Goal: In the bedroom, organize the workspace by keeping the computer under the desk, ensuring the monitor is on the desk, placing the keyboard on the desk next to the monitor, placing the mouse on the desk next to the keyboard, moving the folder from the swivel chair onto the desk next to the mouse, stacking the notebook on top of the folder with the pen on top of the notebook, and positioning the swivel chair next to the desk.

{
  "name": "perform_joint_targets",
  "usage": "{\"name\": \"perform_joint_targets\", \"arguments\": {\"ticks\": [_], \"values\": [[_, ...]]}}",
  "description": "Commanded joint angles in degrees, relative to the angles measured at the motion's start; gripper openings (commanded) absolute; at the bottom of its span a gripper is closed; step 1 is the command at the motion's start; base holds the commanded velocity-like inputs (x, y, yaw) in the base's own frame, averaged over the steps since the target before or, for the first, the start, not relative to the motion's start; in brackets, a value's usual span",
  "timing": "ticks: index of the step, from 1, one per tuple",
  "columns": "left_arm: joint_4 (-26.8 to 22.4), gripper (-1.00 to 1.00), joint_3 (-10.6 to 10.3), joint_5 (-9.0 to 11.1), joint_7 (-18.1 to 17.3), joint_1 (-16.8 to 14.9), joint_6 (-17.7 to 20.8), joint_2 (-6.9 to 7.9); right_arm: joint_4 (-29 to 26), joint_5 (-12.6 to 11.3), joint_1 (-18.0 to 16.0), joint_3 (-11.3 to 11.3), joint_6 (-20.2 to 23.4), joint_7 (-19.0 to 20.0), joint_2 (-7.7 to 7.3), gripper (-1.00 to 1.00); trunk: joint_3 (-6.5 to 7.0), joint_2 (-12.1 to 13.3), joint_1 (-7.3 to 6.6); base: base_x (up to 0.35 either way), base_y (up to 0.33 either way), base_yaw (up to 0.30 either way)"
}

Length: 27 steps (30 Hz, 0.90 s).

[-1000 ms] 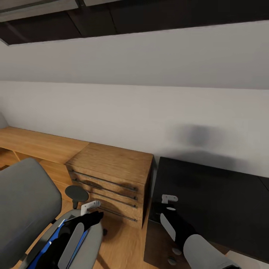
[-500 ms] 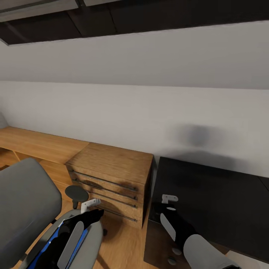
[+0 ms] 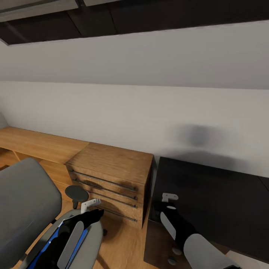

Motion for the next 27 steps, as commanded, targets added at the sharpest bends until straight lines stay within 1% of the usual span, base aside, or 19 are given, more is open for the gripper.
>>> {"name": "perform_joint_targets", "arguments": {"ticks": [1,7,12,15,16,20,27], "values": [[0.0,1.0,-0.1,0.6,0.6,0.0,0.1,0.05,-0.5,-0.5,0.0,0.4,0.3,-0.6,-0.06,1.0,-0.07,0.0,0.01,0.0,0.0,0.0],[0.2,1.0,-0.1,0.7,0.6,0.0,0.1,0.07,-6.4,-0.5,0.0,0.4,0.6,-0.9,-0.26,1.0,-0.07,0.0,0.01,0.0,0.0,0.0],[0.3,1.0,-0.1,0.6,0.6,0.0,0.0,0.07,-11.9,-0.5,0.2,0.4,1.6,-2.0,-0.32,1.0,0.83,2.0,-1.09,0.0,0.0,0.0],[0.3,1.0,-0.1,0.6,0.6,0.0,-0.1,0.08,-16.4,-0.6,0.5,0.4,4.0,-4.0,-0.34,1.0,1.37,3.2,-1.75,0.0,0.0,0.0],[0.4,1.0,-0.1,0.6,0.6,0.0,-0.1,0.08,-19.9,-0.7,1.0,0.4,7.0,-6.2,-0.35,1.0,1.55,3.6,-1.97,0.0,0.0,0.0],[0.4,1.0,-0.1,0.6,0.6,0.0,-0.2,0.08,-22.0,-0.9,1.5,0.3,9.8,-8.1,-0.35,1.0,2.26,5.2,-2.85,0.0,0.0,0.0],[0.4,1.0,-0.1,0.5,0.6,0.0,-0.2,0.08,-23.7,-1.1,1.8,0.1,11.8,-9.1,-0.35,1.0,3.52,8.0,-4.39,0.0,0.0,0.0]]}}
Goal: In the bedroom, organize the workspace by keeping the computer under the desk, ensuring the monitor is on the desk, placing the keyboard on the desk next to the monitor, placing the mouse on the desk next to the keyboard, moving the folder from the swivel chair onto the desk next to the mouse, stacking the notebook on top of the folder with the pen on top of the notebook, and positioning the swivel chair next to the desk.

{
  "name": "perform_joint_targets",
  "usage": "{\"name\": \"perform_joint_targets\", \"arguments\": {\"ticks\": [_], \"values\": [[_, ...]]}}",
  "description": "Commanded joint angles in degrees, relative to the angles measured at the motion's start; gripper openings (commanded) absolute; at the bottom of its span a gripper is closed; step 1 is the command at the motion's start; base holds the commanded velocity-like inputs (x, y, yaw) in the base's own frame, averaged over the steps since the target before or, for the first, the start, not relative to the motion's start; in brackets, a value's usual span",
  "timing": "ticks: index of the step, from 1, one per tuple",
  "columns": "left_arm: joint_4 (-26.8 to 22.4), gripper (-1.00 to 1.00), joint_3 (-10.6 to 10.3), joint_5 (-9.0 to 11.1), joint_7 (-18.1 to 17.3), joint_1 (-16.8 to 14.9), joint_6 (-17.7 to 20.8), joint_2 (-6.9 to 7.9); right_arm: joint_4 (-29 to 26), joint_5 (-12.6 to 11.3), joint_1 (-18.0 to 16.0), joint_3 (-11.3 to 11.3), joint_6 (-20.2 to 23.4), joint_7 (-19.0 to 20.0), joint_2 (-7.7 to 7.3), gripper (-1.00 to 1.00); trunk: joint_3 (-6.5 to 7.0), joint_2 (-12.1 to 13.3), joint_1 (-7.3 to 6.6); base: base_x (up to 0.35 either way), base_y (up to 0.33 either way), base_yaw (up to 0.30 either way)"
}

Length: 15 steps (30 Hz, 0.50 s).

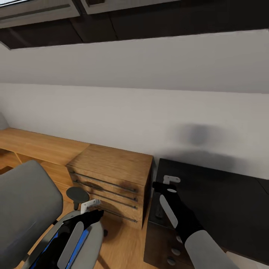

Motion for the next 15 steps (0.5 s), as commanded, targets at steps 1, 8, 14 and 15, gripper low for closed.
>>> {"name": "perform_joint_targets", "arguments": {"ticks": [1,8,14,15], "values": [[-0.1,1.0,-0.1,0.6,0.6,0.0,0.1,0.04,-0.2,-0.5,0.0,0.2,0.3,-0.5,-0.03,1.0,0.11,0.4,-0.22,0.0,0.0,0.0],[-0.1,1.0,-0.1,0.5,0.6,0.0,0.1,0.04,-0.3,-0.5,0.0,0.2,0.3,-0.6,-0.03,1.0,1.36,3.2,-1.75,0.0,0.0,0.0],[-0.1,1.0,-0.1,0.5,0.6,0.0,0.1,0.04,-0.3,-0.6,0.0,0.2,0.4,-0.6,-0.03,1.0,1.36,3.2,-1.75,0.0,0.0,0.0],[-0.1,1.0,-0.1,0.5,0.6,0.0,0.1,0.04,-0.3,-0.6,0.0,0.2,0.4,-0.6,-0.03,1.0,1.36,3.2,-1.75,0.0,0.0,0.0]]}}
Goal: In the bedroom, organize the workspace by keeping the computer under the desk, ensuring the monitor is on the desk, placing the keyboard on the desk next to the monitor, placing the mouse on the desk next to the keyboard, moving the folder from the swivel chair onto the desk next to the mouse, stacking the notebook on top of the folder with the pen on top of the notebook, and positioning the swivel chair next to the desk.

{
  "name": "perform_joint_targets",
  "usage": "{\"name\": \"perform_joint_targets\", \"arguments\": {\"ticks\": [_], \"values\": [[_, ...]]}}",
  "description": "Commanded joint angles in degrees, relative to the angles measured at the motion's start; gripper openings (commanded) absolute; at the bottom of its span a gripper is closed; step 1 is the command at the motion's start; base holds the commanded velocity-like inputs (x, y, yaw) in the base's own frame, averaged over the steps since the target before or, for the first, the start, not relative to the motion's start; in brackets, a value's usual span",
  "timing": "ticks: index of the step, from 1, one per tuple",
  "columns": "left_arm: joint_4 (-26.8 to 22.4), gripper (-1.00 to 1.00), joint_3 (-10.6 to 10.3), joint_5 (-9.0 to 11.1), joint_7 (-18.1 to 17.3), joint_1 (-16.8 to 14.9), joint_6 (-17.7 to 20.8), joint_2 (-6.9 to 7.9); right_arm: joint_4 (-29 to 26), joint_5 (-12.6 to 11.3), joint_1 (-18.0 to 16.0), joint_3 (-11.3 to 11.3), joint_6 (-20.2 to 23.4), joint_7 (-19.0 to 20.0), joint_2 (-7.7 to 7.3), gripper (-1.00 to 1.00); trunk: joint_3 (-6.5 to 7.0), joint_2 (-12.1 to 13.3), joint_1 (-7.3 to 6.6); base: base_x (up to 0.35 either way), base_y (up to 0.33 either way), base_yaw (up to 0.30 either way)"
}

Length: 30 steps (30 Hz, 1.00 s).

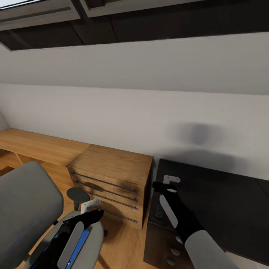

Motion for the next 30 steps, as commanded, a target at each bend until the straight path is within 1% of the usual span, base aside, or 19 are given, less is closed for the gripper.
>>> {"name": "perform_joint_targets", "arguments": {"ticks": [1,21,25,30], "values": [[-0.1,1.0,-0.1,0.6,0.6,0.0,0.1,0.04,-0.1,-0.5,-0.1,0.2,0.2,-0.5,-0.03,1.0,-0.08,-0.1,0.01,0.0,0.0,0.0],[0.0,1.0,-0.1,0.7,0.5,0.0,0.0,0.04,-0.3,-0.6,0.0,0.2,0.1,-0.5,0.06,1.0,-0.08,-0.1,0.01,0.0,0.0,0.0],[0.0,1.0,-0.1,0.7,0.5,0.0,0.0,0.08,-0.5,-0.6,0.0,0.1,0.2,-0.5,0.01,1.0,-0.08,-0.1,0.01,-0.218,0.0,0.0],[0.0,1.0,-0.1,0.7,0.5,0.0,0.0,0.13,-0.5,-0.6,0.0,0.1,0.2,-0.5,0.02,1.0,-0.08,-0.1,0.01,-0.322,0.0,0.0]]}}
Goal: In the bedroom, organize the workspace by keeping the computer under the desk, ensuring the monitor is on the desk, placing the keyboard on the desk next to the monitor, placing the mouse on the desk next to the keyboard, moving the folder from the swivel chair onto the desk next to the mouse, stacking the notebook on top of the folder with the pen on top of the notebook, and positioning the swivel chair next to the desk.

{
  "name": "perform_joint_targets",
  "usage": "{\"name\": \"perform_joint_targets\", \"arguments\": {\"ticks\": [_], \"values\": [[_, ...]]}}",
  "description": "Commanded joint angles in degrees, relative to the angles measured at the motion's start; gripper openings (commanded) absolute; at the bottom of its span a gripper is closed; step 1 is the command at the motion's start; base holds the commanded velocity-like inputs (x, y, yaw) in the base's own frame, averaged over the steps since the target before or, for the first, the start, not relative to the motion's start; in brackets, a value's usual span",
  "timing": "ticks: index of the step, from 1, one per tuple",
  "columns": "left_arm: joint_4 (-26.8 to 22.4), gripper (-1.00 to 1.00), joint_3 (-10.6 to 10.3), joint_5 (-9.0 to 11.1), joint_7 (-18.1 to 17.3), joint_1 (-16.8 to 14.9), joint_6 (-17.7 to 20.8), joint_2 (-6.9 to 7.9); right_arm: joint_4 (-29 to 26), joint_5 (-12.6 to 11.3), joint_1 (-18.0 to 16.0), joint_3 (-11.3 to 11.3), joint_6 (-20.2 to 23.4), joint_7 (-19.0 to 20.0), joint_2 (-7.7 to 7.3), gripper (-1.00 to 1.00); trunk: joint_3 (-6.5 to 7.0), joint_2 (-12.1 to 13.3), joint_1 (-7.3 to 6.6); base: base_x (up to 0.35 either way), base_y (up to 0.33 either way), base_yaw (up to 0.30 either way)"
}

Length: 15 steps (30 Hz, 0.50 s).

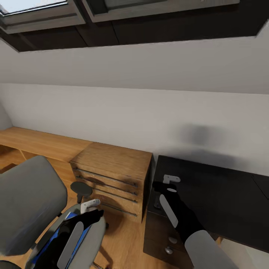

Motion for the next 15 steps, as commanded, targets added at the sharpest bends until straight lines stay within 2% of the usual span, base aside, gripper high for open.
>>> {"name": "perform_joint_targets", "arguments": {"ticks": [1,6,15], "values": [[-0.1,1.0,-0.1,0.6,0.6,0.0,0.1,0.05,-0.1,-0.5,0.0,0.2,0.2,-0.5,-0.05,1.0,-0.08,-0.1,-0.02,-0.334,0.0,-0.006],[0.0,1.0,-0.1,0.6,0.6,0.0,0.1,0.05,-0.1,-0.5,0.0,0.2,0.2,-0.5,-0.07,1.0,-0.08,-0.1,-0.02,-0.335,0.0,-0.107],[0.0,1.0,-0.1,0.6,0.6,0.0,0.1,0.01,-0.1,-0.4,0.0,0.1,0.2,-0.5,-0.08,1.0,-0.08,-0.1,-0.02,-0.316,0.0,-0.242]]}}
